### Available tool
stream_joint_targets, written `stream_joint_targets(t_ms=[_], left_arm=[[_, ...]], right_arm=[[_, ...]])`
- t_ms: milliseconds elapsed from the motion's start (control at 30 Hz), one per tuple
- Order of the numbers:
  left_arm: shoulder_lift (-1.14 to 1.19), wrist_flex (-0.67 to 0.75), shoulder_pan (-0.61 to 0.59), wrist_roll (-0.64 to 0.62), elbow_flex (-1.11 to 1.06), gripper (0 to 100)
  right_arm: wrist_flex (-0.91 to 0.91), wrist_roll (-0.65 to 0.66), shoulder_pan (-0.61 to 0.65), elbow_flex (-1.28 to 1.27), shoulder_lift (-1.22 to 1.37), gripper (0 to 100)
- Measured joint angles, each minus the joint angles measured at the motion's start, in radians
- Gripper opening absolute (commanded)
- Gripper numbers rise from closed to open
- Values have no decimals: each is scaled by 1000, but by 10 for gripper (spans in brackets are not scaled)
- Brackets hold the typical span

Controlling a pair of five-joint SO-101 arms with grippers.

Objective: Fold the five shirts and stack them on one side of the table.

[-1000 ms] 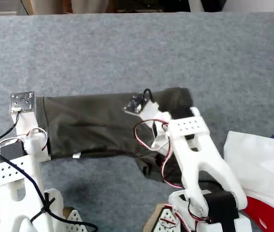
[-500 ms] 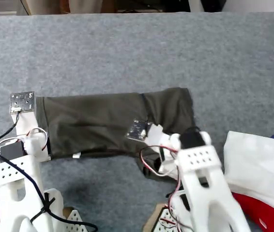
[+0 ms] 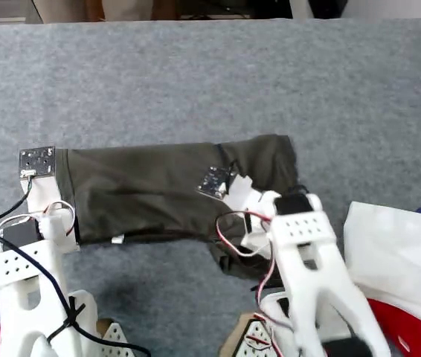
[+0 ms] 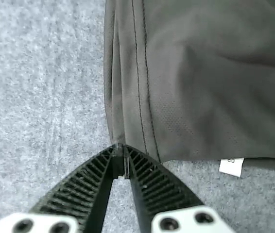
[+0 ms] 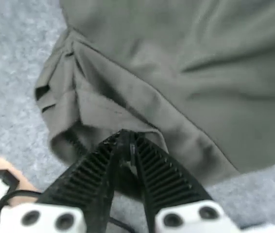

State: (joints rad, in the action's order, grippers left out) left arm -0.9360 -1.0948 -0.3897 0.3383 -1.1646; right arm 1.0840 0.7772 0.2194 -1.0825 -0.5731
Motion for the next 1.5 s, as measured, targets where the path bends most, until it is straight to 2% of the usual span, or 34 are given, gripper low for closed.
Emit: stream_joint_targets(t_ms=[167,467,667,900,1033,1267,1367,1500], left_arm=[[0,0,0,-6,0,19],[0,0,0,-21,0,19],[0,11,0,-21,0,19],[0,28,0,-21,0,19],[0,28,0,-21,0,19],[0,28,0,-21,0,19],[0,28,0,-21,0,19],[0,28,0,-21,0,19]], right_arm=[[-52,-38,0,49,115,4],[-29,-43,0,57,127,4],[-31,-18,121,-81,132,4],[52,104,137,-97,127,4],[167,127,137,-11,121,4],[376,123,137,336,-32,4],[377,115,137,391,-25,4],[270,91,137,333,94,4]])
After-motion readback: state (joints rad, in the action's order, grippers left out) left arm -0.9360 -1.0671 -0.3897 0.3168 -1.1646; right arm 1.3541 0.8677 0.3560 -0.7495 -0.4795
